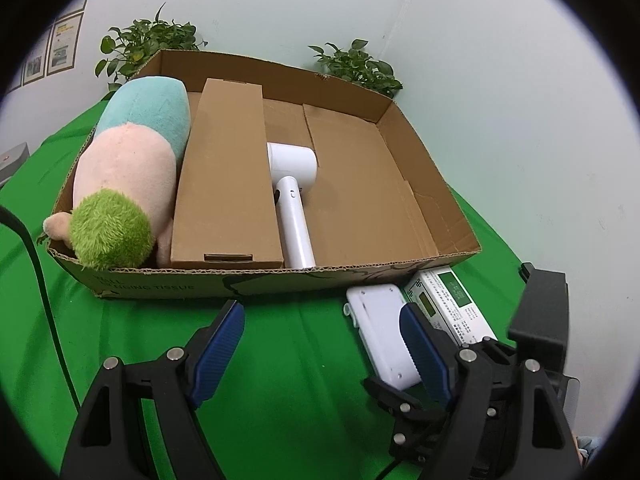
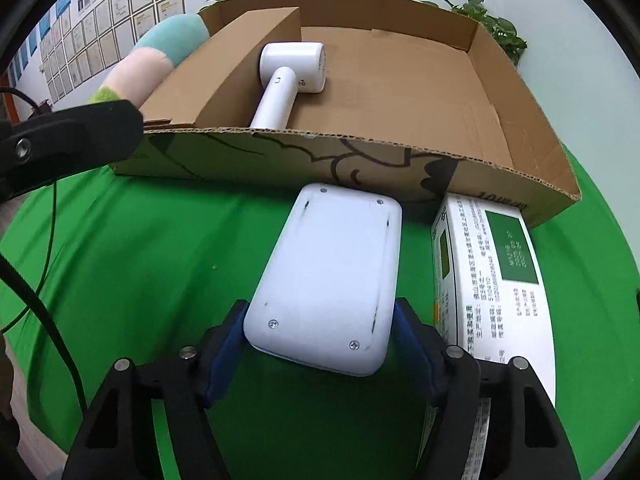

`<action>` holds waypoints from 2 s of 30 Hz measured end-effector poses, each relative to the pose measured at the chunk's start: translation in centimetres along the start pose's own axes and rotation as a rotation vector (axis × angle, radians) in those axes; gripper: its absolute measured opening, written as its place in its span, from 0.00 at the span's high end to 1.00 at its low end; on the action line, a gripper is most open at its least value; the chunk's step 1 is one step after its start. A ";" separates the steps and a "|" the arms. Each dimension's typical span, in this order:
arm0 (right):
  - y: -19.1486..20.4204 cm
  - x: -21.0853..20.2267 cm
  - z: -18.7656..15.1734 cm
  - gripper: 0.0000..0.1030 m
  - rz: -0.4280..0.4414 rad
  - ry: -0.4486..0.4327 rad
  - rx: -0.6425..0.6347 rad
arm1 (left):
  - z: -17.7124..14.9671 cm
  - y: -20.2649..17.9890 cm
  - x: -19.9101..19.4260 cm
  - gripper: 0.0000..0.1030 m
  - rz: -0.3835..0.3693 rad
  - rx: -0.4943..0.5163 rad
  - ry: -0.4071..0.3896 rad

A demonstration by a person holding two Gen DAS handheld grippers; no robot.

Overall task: Organize objects
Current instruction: 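Grasp the white rounded device with the left tool and lift it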

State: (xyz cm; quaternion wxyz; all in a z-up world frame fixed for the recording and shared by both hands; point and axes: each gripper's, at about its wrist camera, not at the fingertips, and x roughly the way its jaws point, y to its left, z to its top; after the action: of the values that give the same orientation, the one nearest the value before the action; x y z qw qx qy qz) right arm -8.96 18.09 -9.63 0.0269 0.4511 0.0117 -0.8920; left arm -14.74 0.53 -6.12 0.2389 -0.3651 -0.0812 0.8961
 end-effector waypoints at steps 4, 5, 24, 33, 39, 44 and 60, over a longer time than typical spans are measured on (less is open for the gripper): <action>0.6 -1.9 -1.2 0.34 0.112 0.004 -0.007 | -0.1 0.3 0.3 0.23 -0.052 -0.022 0.027; 0.6 -2.4 -1.5 0.34 0.134 -0.001 -0.004 | -0.4 0.3 0.6 0.23 -0.084 -0.026 0.052; 1.4 -4.2 -2.8 0.37 0.126 -0.069 -0.029 | -4.8 -0.8 5.7 0.50 -0.269 -0.152 0.328; 1.5 -4.2 -2.9 0.38 0.116 -0.068 -0.009 | -5.0 -0.7 5.8 0.60 -0.250 -0.155 0.326; 1.5 -4.5 -3.0 0.44 0.109 -0.079 0.001 | -5.0 -0.4 5.5 0.62 -0.244 -0.158 0.322; 1.1 -4.7 -3.1 0.49 0.108 -0.078 0.008 | -5.0 -0.5 5.7 0.62 -0.242 -0.160 0.322; 1.7 -3.8 -2.8 0.36 0.086 -0.061 -0.006 | -5.0 0.0 5.9 0.67 -0.243 -0.192 0.324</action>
State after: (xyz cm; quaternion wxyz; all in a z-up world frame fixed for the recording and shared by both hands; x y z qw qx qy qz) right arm -4.35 16.62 -8.27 0.0667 0.4239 -0.0061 -0.9032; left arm -14.96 3.33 -13.34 0.3190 -0.5130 -0.1702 0.7785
